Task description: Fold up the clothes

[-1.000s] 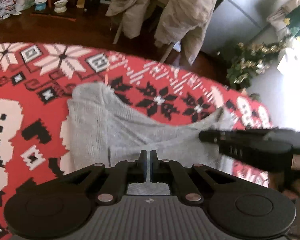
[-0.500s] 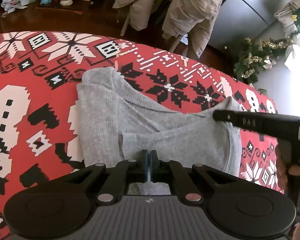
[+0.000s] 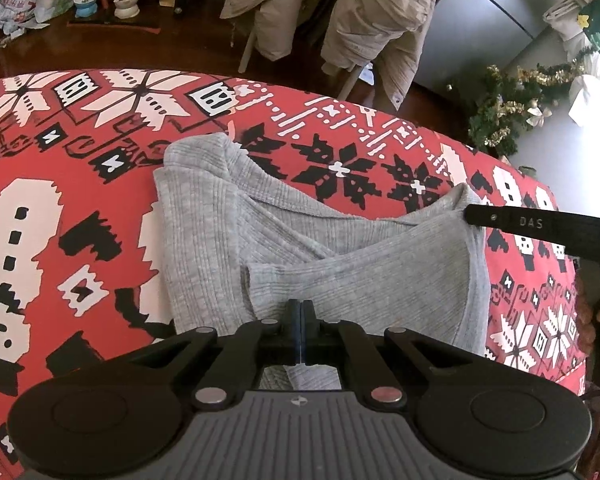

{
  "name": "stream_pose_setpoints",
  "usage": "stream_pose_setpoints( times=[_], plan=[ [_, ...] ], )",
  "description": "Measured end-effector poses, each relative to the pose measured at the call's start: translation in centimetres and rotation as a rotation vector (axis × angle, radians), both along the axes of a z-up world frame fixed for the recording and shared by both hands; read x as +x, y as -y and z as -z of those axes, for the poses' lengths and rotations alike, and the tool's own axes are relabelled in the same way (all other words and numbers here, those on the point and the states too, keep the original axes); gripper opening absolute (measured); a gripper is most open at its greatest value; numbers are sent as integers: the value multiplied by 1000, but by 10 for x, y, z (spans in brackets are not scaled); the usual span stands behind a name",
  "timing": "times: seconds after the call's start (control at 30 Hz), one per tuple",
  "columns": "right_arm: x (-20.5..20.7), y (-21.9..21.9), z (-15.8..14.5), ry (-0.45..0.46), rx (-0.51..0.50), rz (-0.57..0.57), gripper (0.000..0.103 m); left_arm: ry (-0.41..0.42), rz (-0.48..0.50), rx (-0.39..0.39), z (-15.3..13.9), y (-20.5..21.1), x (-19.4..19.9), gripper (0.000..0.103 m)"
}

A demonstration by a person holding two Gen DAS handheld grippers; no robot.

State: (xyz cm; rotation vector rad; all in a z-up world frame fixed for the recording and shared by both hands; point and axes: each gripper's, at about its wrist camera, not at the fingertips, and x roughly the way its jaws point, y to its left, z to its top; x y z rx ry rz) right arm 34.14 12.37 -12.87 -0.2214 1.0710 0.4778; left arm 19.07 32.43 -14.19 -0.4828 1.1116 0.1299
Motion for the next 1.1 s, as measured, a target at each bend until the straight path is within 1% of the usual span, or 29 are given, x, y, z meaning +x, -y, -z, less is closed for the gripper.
stream_pose_setpoints(
  times=[0.13, 0.2, 0.27, 0.4, 0.43, 0.53, 0.7, 0.77, 0.83, 1.0, 1.1],
  plan=[
    [-1, 7, -6, 20, -24, 23, 7, -1, -7, 8, -2, 1, 0, 2],
    [-1, 12, -8, 14, -23, 41, 11, 2, -19, 13, -6, 0, -1, 2],
    [-3, 16, -11, 10, -17, 53, 11, 21, -29, 29, -14, -2, -1, 2],
    [-14, 18, -18, 8, 5, 39, 11, 70, -51, 71, -27, -21, 2, 2],
    [-18, 18, -19, 8, 8, 28, 11, 70, -62, 80, -26, -27, 3, 0],
    [-30, 14, -23, -1, 18, 6, 11, 68, -80, 99, -21, -45, 10, 0],
    [-42, 10, -21, -26, 29, 10, 11, 57, -32, 123, -5, -55, 28, 0],
    [-45, 8, -18, -36, 29, 13, 11, 62, -10, 140, -1, -54, 34, 0],
    [-47, 7, -17, -39, 25, 12, 11, 71, 5, 157, -4, -54, 37, 0],
    [-51, 5, -23, -41, 31, 6, 11, 108, 3, 167, -20, -58, 32, 0],
    [-56, 5, -23, -46, 31, 3, 11, 122, 43, 176, -22, -56, 36, 0]
  ],
)
